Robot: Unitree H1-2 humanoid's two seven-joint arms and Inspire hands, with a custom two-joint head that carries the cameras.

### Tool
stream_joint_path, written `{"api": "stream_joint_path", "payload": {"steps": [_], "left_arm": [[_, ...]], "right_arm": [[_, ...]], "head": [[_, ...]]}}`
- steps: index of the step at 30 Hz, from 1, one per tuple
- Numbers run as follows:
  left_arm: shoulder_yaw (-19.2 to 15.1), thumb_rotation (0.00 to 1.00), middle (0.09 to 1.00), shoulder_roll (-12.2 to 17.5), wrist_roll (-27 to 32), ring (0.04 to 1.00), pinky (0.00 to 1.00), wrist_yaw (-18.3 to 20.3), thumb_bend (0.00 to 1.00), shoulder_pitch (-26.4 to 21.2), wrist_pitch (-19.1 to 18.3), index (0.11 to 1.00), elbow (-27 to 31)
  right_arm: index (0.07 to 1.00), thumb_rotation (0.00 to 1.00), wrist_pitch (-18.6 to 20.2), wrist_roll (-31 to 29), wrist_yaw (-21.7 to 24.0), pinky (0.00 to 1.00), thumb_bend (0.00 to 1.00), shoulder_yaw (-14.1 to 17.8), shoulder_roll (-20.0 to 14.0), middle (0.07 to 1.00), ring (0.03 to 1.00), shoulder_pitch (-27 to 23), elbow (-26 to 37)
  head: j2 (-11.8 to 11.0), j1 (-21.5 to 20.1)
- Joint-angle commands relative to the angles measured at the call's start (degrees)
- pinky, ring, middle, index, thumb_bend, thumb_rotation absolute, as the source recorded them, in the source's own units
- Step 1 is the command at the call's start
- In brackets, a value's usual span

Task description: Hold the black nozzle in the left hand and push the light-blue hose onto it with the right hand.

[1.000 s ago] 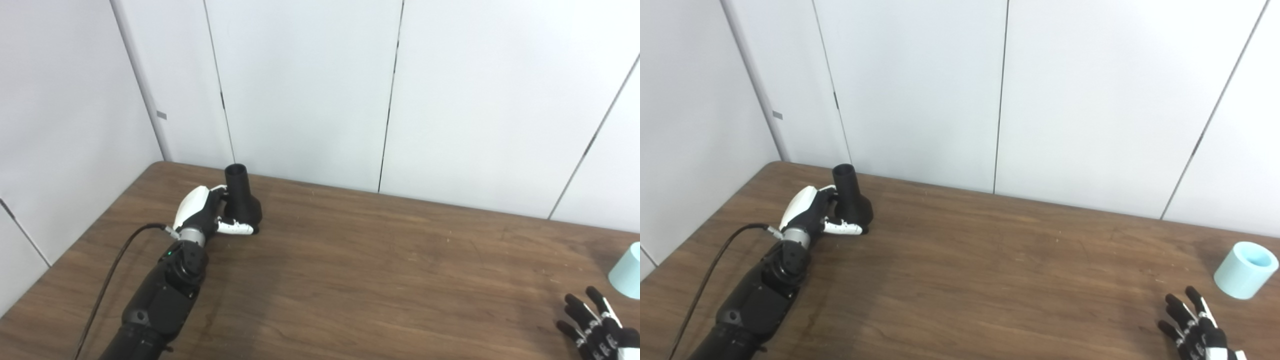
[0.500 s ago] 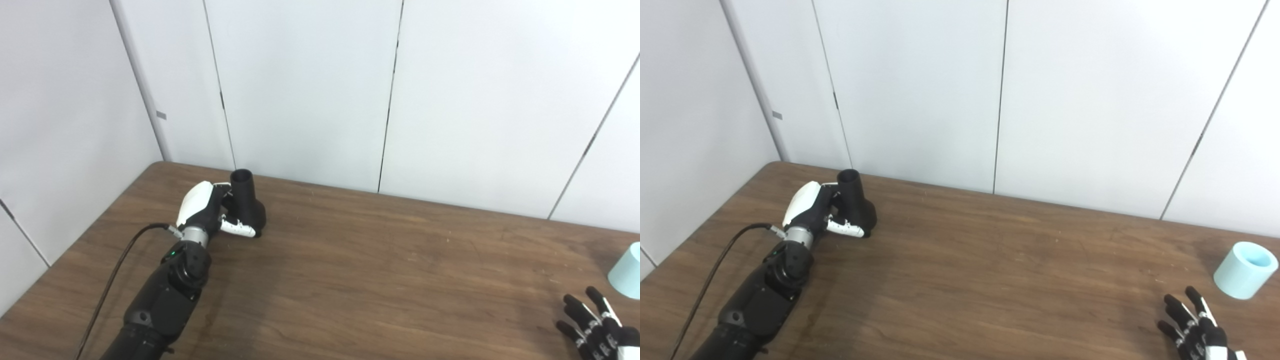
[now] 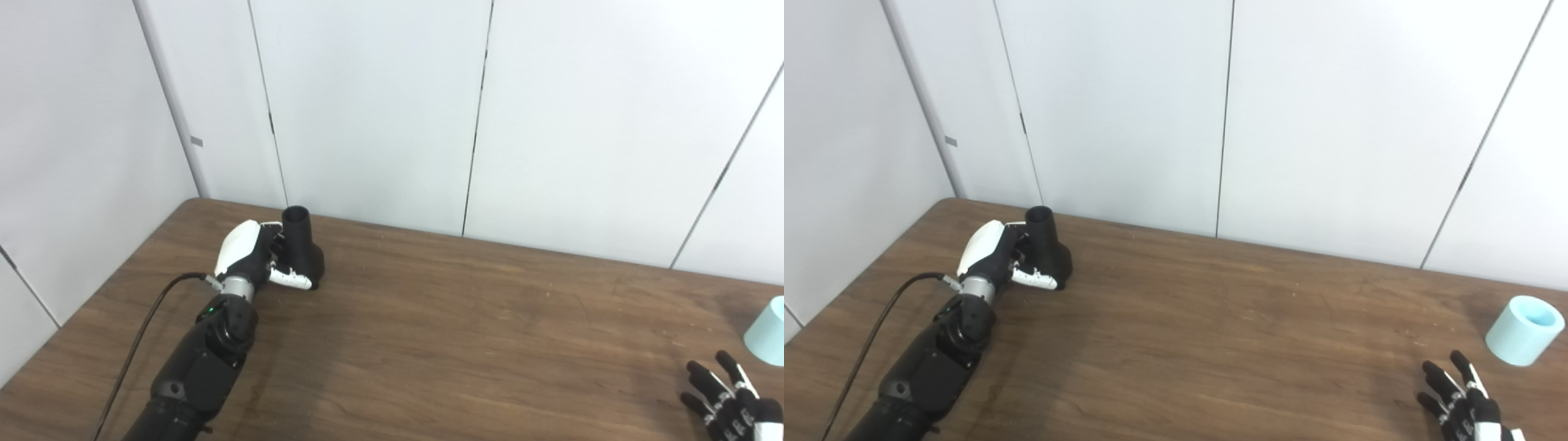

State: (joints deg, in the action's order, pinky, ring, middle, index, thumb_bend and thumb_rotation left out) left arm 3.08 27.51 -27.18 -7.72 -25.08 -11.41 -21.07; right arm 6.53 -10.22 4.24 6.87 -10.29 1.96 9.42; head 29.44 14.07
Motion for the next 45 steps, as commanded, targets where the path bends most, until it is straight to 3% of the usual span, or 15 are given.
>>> {"api": "stream_joint_path", "payload": {"steps": [1,11,21,26,28,30,36,41,45], "left_arm": [[0.17,0.0,0.503,-0.03,-0.42,0.613,0.63,0.74,0.52,-0.77,-0.84,0.48,3.47],[4.4,0.0,0.486,-4.09,-1.77,0.635,0.64,4.96,0.52,4.02,-2.28,0.487,14.81],[9.09,0.0,0.502,-7.51,-1.09,0.615,0.63,10.07,0.52,7.9,1.03,0.482,21.02],[11.43,0.0,0.495,-8.31,-1.36,0.634,0.74,11.91,0.52,9.99,0.65,0.484,24.05],[12.89,0.0,0.489,-9.8,-1.77,0.64,0.75,13.15,0.53,11.53,-1.05,0.487,26.94],[14.27,0.0,0.475,-11.25,-2.18,0.642,0.82,13.97,0.53,12.94,-2.03,0.491,29.02],[17.63,0.0,0.457,-13.56,-2.35,0.643,0.84,15.77,0.53,15.27,-1.13,0.495,29.92],[22.3,0.0,0.474,-14.19,-4.17,0.649,0.9,17.84,0.53,16.26,-1.34,0.49,29.45],[25.1,0.0,0.486,-14.21,-5.42,0.655,0.89,18.7,0.53,16.99,-1.23,0.487,29.49]], "right_arm": [[0.972,1.0,0.92,0.49,0.1,0.85,0.62,-0.45,0.18,0.867,0.922,-0.21,1.16],[0.978,1.0,2.6,1.81,-1.02,0.87,0.63,-0.61,0.65,0.868,0.929,-0.11,3.74],[0.976,1.0,5.69,3.69,-1.9,0.88,0.62,-0.98,1.47,0.868,0.928,-0.35,7.74],[0.973,1.0,7.04,4.52,-2.26,0.89,0.61,-1.59,2.07,0.869,0.929,-0.48,9.41],[0.978,1.0,8.1,4.92,-2.26,0.9,0.59,-1.71,1.95,0.875,0.936,-0.64,10.73],[0.98,1.0,9.33,5.34,-2.4,0.91,0.57,-1.63,1.85,0.878,0.941,-0.92,12.13],[0.976,1.0,12.17,5.27,-2.92,0.91,0.54,-0.37,1.58,0.879,0.942,-1.42,15.14],[0.978,1.0,13.77,5.16,-3.32,0.91,0.51,1.46,1.06,0.874,0.936,-1.75,17.18],[0.976,1.0,14.69,6.19,-3.81,0.89,0.49,2.18,0.58,0.873,0.928,-2.7,18.64]], "head": [[0.2,-0.36],[0.77,-2.01],[2.56,-6.05],[3.19,-8.88],[3.38,-9.91],[3.85,-11.45],[4.42,-13.28],[5.27,-14.53],[6.0,-17.11]]}}
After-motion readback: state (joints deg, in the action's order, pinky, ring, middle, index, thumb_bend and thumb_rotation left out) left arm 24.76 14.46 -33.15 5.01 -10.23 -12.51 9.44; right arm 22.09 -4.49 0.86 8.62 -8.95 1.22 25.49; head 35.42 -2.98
